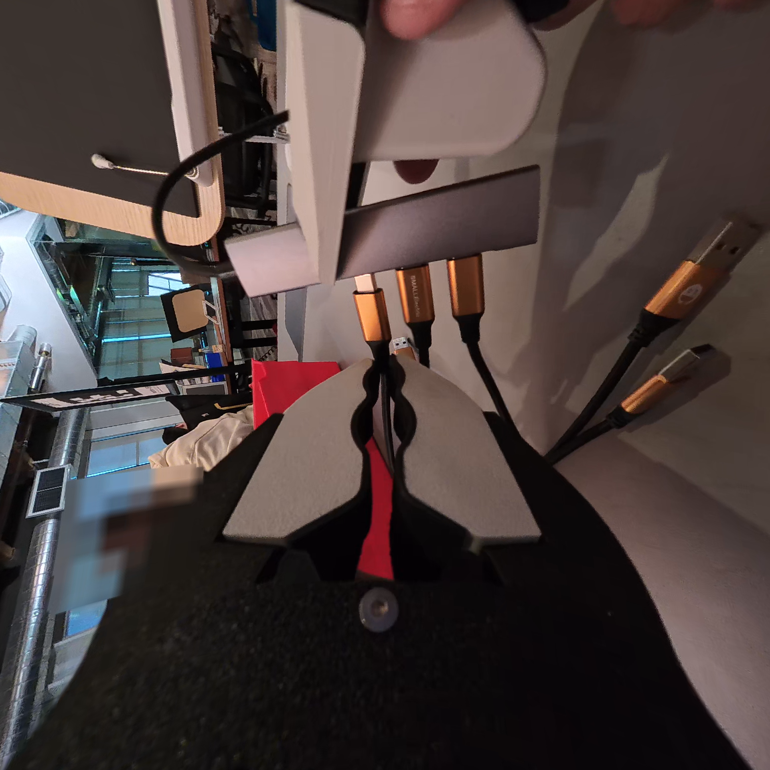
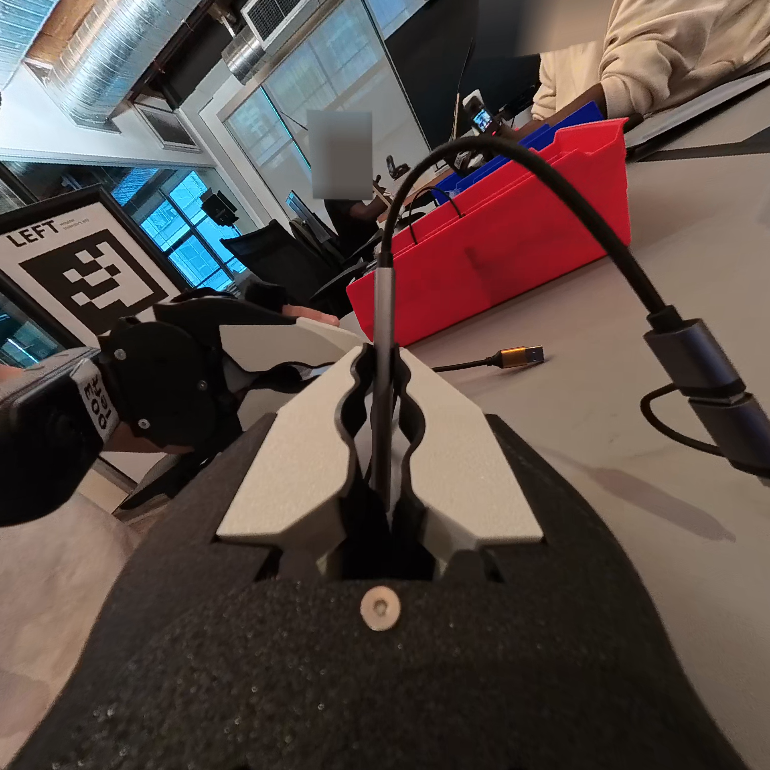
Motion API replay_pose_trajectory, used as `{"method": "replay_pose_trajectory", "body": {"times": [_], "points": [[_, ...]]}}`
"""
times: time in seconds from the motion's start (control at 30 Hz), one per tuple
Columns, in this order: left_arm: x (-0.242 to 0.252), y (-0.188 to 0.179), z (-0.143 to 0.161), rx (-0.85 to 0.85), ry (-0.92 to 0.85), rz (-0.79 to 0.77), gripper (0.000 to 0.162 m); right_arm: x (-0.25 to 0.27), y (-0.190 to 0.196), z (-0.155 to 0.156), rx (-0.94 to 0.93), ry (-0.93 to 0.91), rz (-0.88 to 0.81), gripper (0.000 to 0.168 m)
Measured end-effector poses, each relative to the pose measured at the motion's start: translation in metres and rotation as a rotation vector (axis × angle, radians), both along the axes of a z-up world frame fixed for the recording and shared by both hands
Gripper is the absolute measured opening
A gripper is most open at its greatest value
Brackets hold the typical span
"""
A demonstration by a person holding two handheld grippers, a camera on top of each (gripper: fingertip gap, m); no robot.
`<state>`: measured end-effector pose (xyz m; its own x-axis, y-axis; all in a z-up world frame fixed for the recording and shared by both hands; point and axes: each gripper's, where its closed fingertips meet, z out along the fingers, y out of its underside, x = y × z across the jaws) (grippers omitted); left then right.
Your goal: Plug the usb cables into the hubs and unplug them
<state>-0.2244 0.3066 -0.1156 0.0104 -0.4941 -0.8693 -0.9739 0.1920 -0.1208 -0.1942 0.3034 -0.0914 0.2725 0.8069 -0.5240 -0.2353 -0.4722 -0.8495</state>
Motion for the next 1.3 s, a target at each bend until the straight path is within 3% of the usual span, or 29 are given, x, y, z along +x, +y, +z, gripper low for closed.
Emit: {"method": "replay_pose_trajectory", "body": {"times": [0.23, 0.47, 0.93, 1.3], "points": [[0.0, -0.001, 0.001, -0.004, 0.0, 0.001, 0.004, 0.0, 0.001, 0.0, -0.006, 0.001, -0.003, 0.007], [-0.001, 0.001, 0.002, 0.098, 0.075, 0.02, 0.004, -0.001, 0.0, 0.0, -0.029, 0.016, 0.015, 0.007], [-0.001, -0.002, 0.002, -0.047, -0.061, 0.057, 0.004, -0.002, 0.001, 0.0, -0.032, 0.018, 0.006, 0.007], [-0.009, 0.005, 0.005, 0.08, 0.059, 0.102, 0.001, -0.009, -0.002, 0.0, -0.057, 0.03, 0.019, 0.007]]}}
